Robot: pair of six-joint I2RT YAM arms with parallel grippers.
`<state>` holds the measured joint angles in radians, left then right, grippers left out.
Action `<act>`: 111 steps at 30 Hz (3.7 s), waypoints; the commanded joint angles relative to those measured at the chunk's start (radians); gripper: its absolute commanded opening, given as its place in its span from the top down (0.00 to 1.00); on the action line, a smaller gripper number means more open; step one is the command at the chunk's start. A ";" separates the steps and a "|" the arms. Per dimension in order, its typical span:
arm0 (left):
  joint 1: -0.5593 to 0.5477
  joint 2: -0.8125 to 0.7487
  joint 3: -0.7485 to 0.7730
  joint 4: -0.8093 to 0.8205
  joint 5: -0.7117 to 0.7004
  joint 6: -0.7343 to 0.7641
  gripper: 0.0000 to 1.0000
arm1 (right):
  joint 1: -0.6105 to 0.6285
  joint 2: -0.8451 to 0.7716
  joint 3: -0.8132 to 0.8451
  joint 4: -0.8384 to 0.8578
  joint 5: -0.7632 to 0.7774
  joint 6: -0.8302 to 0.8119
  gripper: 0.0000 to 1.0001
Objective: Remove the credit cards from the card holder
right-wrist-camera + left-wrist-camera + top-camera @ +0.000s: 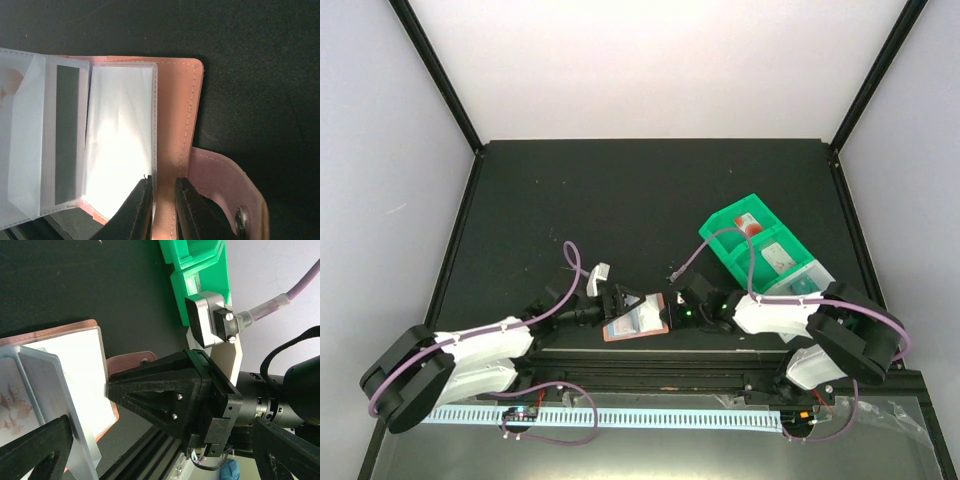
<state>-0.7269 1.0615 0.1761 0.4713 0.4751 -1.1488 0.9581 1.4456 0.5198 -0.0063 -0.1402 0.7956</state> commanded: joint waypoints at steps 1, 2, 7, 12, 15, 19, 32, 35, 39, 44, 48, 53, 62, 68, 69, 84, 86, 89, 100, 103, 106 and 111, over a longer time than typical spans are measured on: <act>-0.017 0.023 0.055 0.039 -0.008 0.005 0.01 | 0.016 0.009 -0.046 0.058 -0.034 0.050 0.87; -0.020 0.034 0.061 0.040 -0.008 0.004 0.01 | 0.022 0.008 -0.053 0.068 -0.036 0.059 0.87; -0.036 0.081 0.088 0.051 -0.001 0.017 0.01 | 0.037 -0.009 -0.072 0.081 -0.036 0.083 0.87; -0.048 0.099 0.096 0.050 -0.002 0.024 0.01 | 0.037 -0.077 -0.069 0.011 0.031 0.069 0.87; -0.048 0.084 0.092 0.026 -0.012 0.039 0.01 | 0.037 -0.125 -0.067 -0.022 0.061 0.063 0.87; -0.048 0.046 0.091 -0.071 -0.047 0.070 0.04 | 0.037 -0.167 -0.065 -0.047 0.081 0.063 0.87; -0.017 -0.025 0.054 -0.216 -0.128 0.094 0.51 | 0.038 -0.154 0.009 0.017 -0.024 0.064 0.89; -0.010 0.000 0.048 -0.193 -0.115 0.092 0.60 | 0.037 -0.122 0.025 0.037 -0.040 0.067 0.89; -0.009 0.061 0.051 -0.151 -0.091 0.093 0.69 | 0.037 -0.094 0.051 0.037 -0.037 0.058 0.89; -0.009 0.159 0.068 -0.094 -0.047 0.097 0.77 | 0.037 -0.049 0.090 0.017 -0.027 0.041 0.89; -0.009 0.210 0.074 -0.083 -0.047 0.100 0.81 | 0.037 -0.015 0.106 0.013 -0.022 0.034 0.89; -0.010 0.213 0.074 -0.111 -0.070 0.113 0.78 | 0.038 0.024 0.114 0.008 -0.016 0.027 0.89; -0.009 0.259 0.072 -0.128 -0.081 0.122 0.74 | 0.037 0.059 0.102 -0.035 0.021 0.013 0.89; -0.009 0.262 0.072 -0.129 -0.082 0.120 0.69 | 0.037 0.065 0.049 -0.029 0.042 0.030 0.90; -0.010 0.262 0.072 -0.129 -0.081 0.120 0.69 | 0.037 0.067 0.042 -0.026 0.043 0.032 0.90; -0.011 0.247 0.069 -0.131 -0.083 0.110 0.65 | 0.037 0.047 0.037 -0.040 0.046 0.030 0.93; -0.011 0.241 0.069 -0.139 -0.088 0.112 0.65 | 0.037 0.019 0.046 -0.045 0.040 0.026 0.93; -0.011 0.242 0.068 -0.142 -0.090 0.113 0.65 | 0.037 -0.016 0.059 -0.040 0.022 0.025 0.93; -0.011 0.238 0.066 -0.144 -0.089 0.113 0.64 | 0.035 0.010 0.103 -0.020 0.021 0.028 0.91; -0.012 0.239 0.066 -0.144 -0.089 0.112 0.64 | 0.036 0.024 0.113 -0.020 0.025 0.025 0.91; -0.011 0.239 0.066 -0.141 -0.089 0.112 0.63 | 0.036 0.041 0.115 -0.019 0.030 0.024 0.91; -0.011 0.239 0.065 -0.140 -0.091 0.110 0.63 | 0.036 0.076 0.090 -0.023 0.042 0.033 0.91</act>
<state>-0.7399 1.3022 0.2379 0.3679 0.4088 -1.0477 0.9890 1.4933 0.6140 -0.0311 -0.1287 0.8276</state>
